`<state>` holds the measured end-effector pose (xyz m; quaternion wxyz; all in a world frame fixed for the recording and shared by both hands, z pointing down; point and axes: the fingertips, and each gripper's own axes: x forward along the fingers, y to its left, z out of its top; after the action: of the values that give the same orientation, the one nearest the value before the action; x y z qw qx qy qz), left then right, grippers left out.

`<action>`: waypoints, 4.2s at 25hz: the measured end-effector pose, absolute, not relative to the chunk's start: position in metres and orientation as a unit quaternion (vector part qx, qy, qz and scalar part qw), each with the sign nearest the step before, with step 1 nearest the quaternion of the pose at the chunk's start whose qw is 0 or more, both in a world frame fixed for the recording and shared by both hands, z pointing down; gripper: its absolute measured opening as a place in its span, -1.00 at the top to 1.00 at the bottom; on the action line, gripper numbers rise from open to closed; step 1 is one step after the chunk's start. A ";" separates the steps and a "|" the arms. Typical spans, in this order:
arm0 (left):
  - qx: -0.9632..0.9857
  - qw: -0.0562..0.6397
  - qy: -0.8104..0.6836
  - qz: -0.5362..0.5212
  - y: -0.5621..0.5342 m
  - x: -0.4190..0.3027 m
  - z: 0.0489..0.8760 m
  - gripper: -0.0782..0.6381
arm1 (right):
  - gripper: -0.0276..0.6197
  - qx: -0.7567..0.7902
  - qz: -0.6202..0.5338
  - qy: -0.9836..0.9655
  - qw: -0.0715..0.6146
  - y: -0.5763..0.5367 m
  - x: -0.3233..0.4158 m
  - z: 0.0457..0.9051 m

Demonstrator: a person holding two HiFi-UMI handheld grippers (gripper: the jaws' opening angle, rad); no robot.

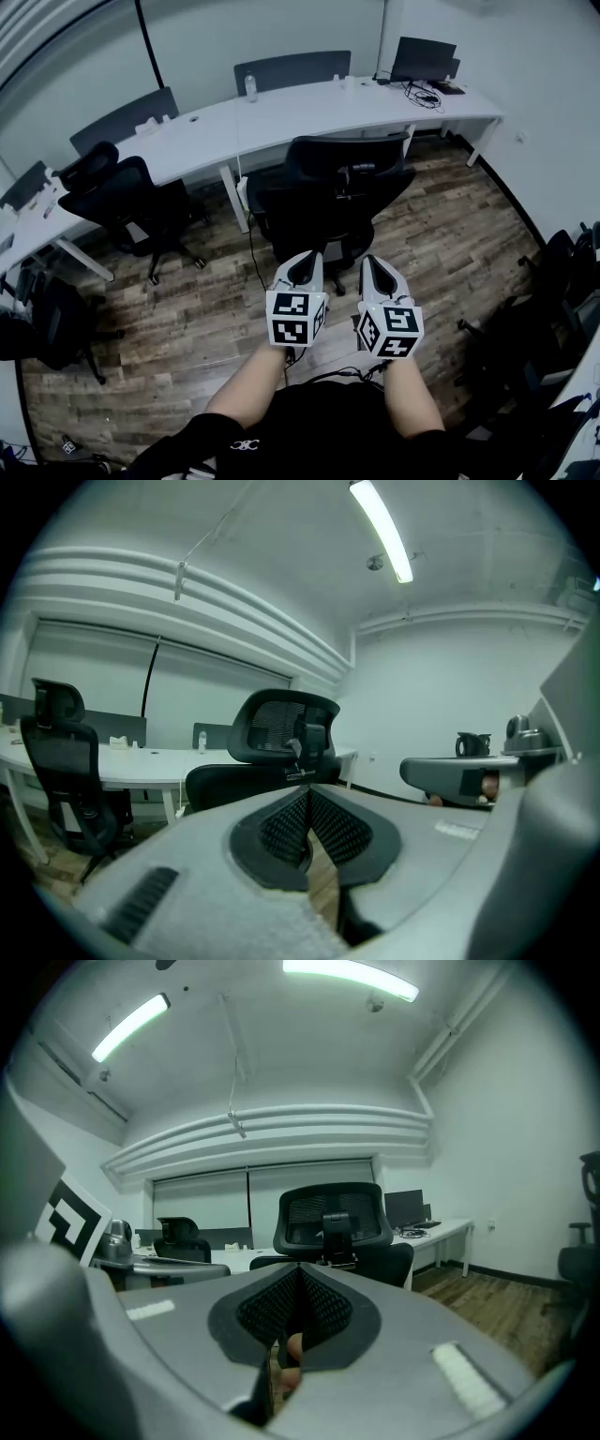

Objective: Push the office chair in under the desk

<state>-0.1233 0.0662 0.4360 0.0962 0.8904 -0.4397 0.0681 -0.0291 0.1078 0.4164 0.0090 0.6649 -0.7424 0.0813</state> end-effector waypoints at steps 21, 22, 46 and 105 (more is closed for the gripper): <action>0.903 0.034 -0.421 0.084 -0.026 -0.069 0.426 0.76 | 0.77 0.677 0.083 -0.731 -0.005 0.006 0.019 0.416; 0.903 0.029 -0.421 0.084 -0.034 -0.063 0.424 0.73 | 0.75 0.676 0.082 -0.732 -0.007 -0.004 0.024 0.414; 0.907 0.018 -0.402 0.126 -0.114 0.021 0.453 0.47 | 0.57 0.582 0.073 -0.810 0.028 -0.108 0.057 0.442; 0.907 0.029 -0.406 0.108 -0.389 0.082 0.448 0.49 | 0.60 0.567 0.077 -0.816 0.080 -0.392 0.117 0.441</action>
<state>0.0821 -0.3889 0.4484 0.0291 0.9072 -0.4056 0.1083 0.1168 -0.3919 0.4413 0.0803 0.5672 -0.8160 0.0773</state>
